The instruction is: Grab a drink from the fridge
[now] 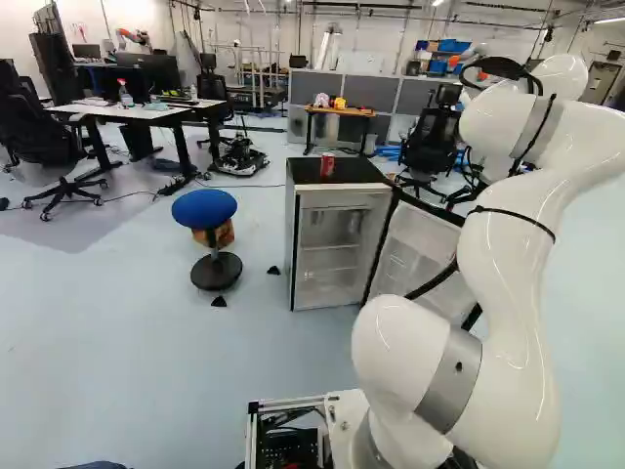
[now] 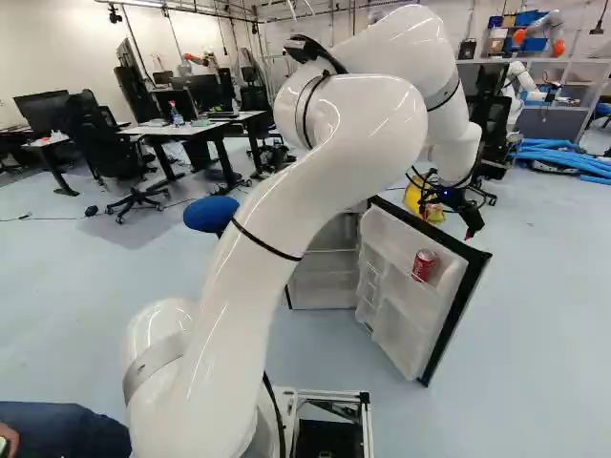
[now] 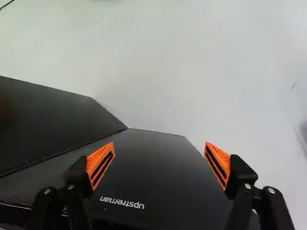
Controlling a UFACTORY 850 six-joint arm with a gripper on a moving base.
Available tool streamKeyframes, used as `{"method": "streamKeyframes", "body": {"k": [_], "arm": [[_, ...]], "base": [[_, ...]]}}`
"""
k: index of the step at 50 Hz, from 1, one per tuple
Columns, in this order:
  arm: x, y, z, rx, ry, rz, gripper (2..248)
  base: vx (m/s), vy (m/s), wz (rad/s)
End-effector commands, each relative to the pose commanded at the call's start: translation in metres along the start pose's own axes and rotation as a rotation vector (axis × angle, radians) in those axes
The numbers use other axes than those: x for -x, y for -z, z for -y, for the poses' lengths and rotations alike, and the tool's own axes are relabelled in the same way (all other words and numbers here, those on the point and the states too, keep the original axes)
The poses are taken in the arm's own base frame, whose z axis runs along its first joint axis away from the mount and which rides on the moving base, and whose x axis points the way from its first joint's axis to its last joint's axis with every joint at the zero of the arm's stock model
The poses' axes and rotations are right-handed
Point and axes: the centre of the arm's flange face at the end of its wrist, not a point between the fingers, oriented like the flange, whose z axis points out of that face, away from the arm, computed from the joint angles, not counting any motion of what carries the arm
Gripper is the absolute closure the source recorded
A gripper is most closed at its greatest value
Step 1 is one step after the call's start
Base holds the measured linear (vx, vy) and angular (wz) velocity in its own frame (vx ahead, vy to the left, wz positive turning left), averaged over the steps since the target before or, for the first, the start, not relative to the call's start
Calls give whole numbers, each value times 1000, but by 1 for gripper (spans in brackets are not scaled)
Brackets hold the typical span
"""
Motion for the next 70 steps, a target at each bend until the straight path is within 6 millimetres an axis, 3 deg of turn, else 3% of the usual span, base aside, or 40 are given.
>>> {"method": "streamKeyframes", "body": {"k": [70], "arm": [[50, 21, 8, -1, 12, 69, 3]], "base": [[0, 0, 0]]}}
